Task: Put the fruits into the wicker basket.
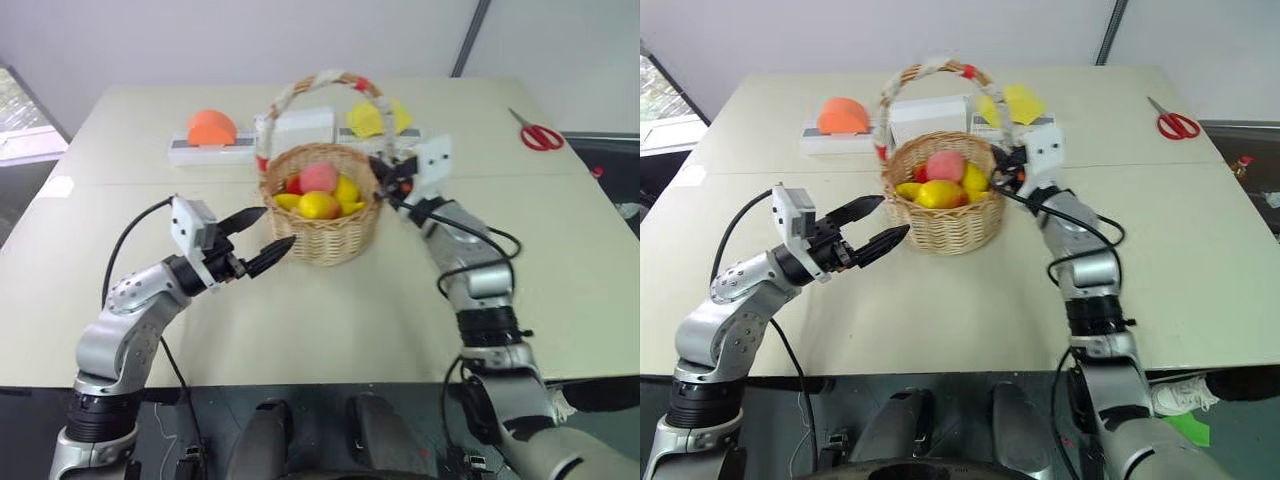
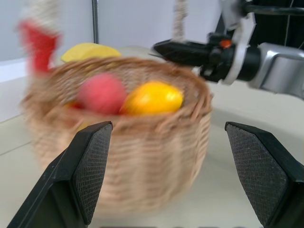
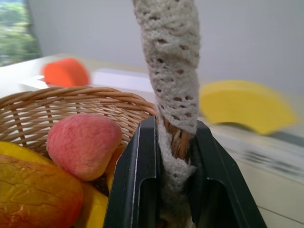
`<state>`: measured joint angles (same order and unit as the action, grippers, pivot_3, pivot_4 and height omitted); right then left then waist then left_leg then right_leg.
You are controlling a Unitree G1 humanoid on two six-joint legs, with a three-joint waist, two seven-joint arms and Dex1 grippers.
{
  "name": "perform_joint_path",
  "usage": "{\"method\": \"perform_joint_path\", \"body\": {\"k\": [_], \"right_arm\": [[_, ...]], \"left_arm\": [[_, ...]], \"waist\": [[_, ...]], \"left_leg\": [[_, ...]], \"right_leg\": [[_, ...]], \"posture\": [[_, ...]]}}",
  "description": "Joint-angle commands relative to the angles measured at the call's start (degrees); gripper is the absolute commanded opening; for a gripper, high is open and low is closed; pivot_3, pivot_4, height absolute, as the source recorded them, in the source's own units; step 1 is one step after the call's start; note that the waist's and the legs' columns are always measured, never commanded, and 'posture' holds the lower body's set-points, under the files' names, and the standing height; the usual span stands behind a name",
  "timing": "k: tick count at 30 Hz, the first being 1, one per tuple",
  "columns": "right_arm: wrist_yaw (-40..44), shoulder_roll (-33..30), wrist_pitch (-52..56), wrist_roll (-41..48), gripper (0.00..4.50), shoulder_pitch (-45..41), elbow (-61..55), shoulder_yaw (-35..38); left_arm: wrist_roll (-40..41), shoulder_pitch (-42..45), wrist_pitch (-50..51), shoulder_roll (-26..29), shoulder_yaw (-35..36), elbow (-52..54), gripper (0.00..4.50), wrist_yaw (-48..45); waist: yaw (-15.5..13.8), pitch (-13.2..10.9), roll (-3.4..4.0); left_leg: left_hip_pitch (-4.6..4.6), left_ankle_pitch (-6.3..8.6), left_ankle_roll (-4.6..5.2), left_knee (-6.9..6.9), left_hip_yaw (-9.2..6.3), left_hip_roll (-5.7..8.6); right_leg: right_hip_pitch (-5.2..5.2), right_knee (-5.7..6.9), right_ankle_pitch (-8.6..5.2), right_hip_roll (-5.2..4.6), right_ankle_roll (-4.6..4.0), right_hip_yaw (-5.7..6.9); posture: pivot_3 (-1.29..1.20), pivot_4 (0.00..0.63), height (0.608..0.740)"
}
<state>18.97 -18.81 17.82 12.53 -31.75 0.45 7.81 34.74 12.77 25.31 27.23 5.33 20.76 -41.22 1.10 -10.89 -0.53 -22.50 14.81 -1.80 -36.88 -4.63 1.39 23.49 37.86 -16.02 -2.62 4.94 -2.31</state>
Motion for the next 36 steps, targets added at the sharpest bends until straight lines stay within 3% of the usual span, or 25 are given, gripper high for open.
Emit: {"method": "perform_joint_path", "body": {"k": [1, 8, 9, 15, 18, 22, 28, 32, 36], "right_arm": [[-3.1, -5.6, 0.9, 0.4, 0.17, 3.2, -6.7, 9.2], [-8.7, -7.8, -1.4, -1.3, 0.17, 7.7, -3.1, 15.3], [-9.2, -7.3, -1.6, -0.9, 1.23, 7.9, -3.0, 15.7], [-10.9, -7.5, -0.4, 1.2, 4.22, 12.2, -9.6, 19.1], [-9.0, -9.0, -0.5, 3.0, 4.22, 17.0, -13.7, 22.2], [-0.4, -11.2, 1.1, 9.2, 4.22, 25.2, -19.1, 23.7], [13.6, -15.0, 2.2, 13.1, 4.22, 33.5, -28.2, 12.3], [15.5, -13.7, 2.5, 9.7, 4.22, 30.4, -26.1, 1.5], [16.4, -12.3, 0.9, 8.4, 4.22, 28.2, -22.6, -2.3]], "left_arm": [[-0.4, 2.2, -1.9, 0.1, -0.3, -0.7, 4.06, -1.5], [-2.3, 6.7, -4.1, -2.1, -3.3, -6.7, 4.06, -4.1], [-2.6, 7.2, -4.4, -2.4, -3.5, -7.4, 4.06, -4.3], [-3.7, 8.6, -5.4, -2.1, -3.0, -10.6, 4.06, -5.0], [-4.8, 7.8, -6.5, -1.3, -1.5, -12.6, 4.06, -4.6], [-7.2, 5.0, -8.9, 0.5, 1.2, -15.5, 4.06, -2.9], [-11.4, -0.7, -11.6, 3.0, 5.6, -18.3, 4.06, 1.2], [-12.5, -4.5, -12.2, 2.0, 6.9, -17.5, 4.06, 4.4], [-12.4, -6.4, -12.9, 0.7, 7.5, -15.5, 4.06, 6.3]], "waist": [[-0.5, 0.0, 0.0], [0.9, 0.0, 0.02], [1.1, 0.0, 0.02], [1.2, 0.0, 0.02], [0.9, 0.0, 0.02], [1.0, 0.0, 0.02], [1.6, 0.0, 0.02], [1.2, 0.0, 0.01], [0.1, 0.0, -0.03]], "left_leg": [[-0.01, 0.0, 0.01, 0.0, 0.0, 0.01], [0.12, 0.0, 0.02, 0.02, 0.21, -0.15], [0.13, 0.0, 0.02, 0.02, 0.21, -0.17], [0.14, -0.01, 0.02, 0.0, 0.16, -0.16], [0.1, 0.0, 0.02, 0.01, 0.13, -0.12], [0.11, 0.0, 0.03, 0.01, 0.12, -0.11], [0.24, 0.01, 0.04, 0.01, 0.16, -0.26], [0.25, 0.0, 0.03, -0.03, 0.11, -0.26], [0.13, 0.01, 0.02, -0.04, 0.07, -0.19]], "right_leg": [[-0.01, -0.03, 0.0, -0.01, 0.0, 0.0], [-0.04, -0.02, 0.0, 0.12, 0.01, -0.06], [-0.04, 0.0, 0.0, 0.14, 0.01, -0.06], [-0.04, 0.09, 0.0, 0.2, 0.01, -0.1], [-0.04, 0.08, -0.01, 0.17, 0.02, -0.1], [-0.06, 0.06, -0.01, 0.13, 0.03, -0.1], [-0.09, 0.06, -0.02, 0.17, 0.02, -0.14], [-0.15, 0.05, -0.02, 0.15, 0.02, -0.11], [-0.14, -0.08, -0.01, 0.04, 0.03, -0.07]], "posture": [[0.0, 0.15, 0.74], [0.0, 0.15, 0.74], [0.0, 0.15, 0.74], [0.0, 0.15, 0.74], [0.0, 0.15, 0.74], [0.0, 0.15, 0.74], [0.0, 0.15, 0.74], [0.0, 0.15, 0.74], [0.0, 0.15, 0.74]]}}
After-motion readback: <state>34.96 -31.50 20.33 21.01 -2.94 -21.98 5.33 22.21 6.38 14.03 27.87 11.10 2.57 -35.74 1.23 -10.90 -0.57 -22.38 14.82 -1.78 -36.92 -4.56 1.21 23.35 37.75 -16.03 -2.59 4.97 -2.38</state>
